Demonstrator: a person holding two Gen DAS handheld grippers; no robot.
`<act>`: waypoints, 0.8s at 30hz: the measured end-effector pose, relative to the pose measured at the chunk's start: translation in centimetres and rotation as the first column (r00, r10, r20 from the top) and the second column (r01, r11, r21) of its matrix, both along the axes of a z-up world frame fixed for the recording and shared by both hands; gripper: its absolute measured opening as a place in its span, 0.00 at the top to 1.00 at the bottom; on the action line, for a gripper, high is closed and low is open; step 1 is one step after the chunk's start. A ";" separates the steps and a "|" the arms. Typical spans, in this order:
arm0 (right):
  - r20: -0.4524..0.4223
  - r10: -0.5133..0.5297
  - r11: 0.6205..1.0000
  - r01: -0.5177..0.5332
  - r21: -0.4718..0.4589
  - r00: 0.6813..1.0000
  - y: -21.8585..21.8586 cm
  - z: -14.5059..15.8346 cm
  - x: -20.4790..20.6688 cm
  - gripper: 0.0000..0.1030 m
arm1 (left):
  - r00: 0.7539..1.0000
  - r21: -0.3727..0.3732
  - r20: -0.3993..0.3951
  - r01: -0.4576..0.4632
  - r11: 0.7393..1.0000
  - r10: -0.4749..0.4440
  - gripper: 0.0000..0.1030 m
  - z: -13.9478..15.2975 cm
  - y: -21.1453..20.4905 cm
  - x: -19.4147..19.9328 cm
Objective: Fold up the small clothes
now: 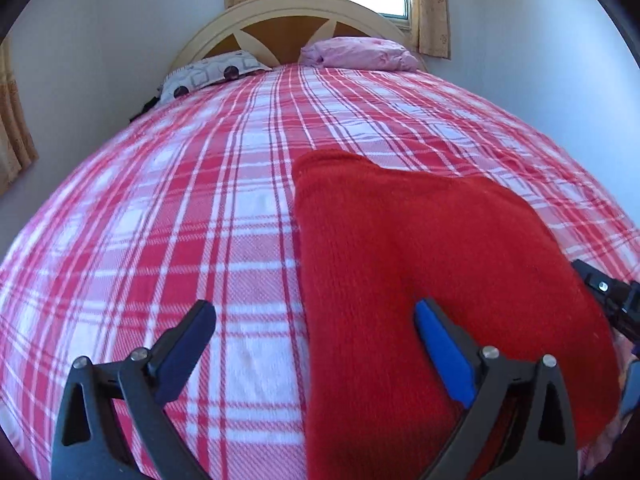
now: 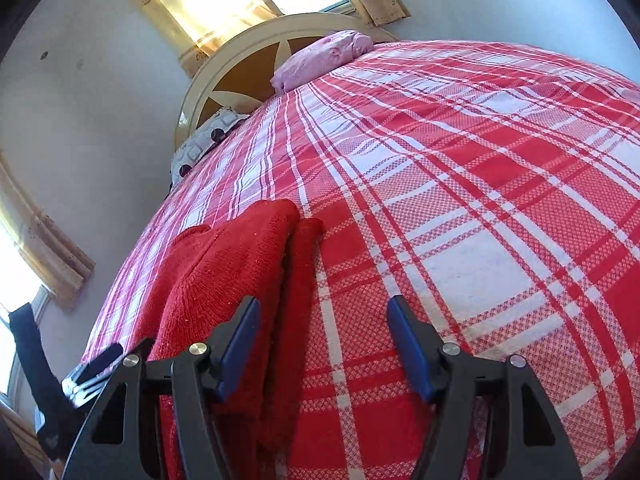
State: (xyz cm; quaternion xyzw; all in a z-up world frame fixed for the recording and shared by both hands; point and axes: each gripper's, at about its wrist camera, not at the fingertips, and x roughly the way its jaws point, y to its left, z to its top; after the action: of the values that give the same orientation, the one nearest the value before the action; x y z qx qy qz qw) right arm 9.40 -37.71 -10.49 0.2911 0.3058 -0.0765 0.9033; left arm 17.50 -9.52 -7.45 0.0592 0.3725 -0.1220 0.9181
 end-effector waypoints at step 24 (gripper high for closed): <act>0.093 0.017 0.995 -0.027 0.101 0.995 0.9 1.0 -5.3 0.35 | 0.986 -0.348 -0.133 0.045 0.936 -0.097 0.31 1.2 5.5 -4.3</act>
State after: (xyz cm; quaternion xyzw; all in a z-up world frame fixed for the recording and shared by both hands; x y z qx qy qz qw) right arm 4.11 -36.80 -9.50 0.3366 0.2704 -0.0373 0.9012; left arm 13.18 -3.98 -6.24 -0.0980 0.4101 -0.2223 0.8791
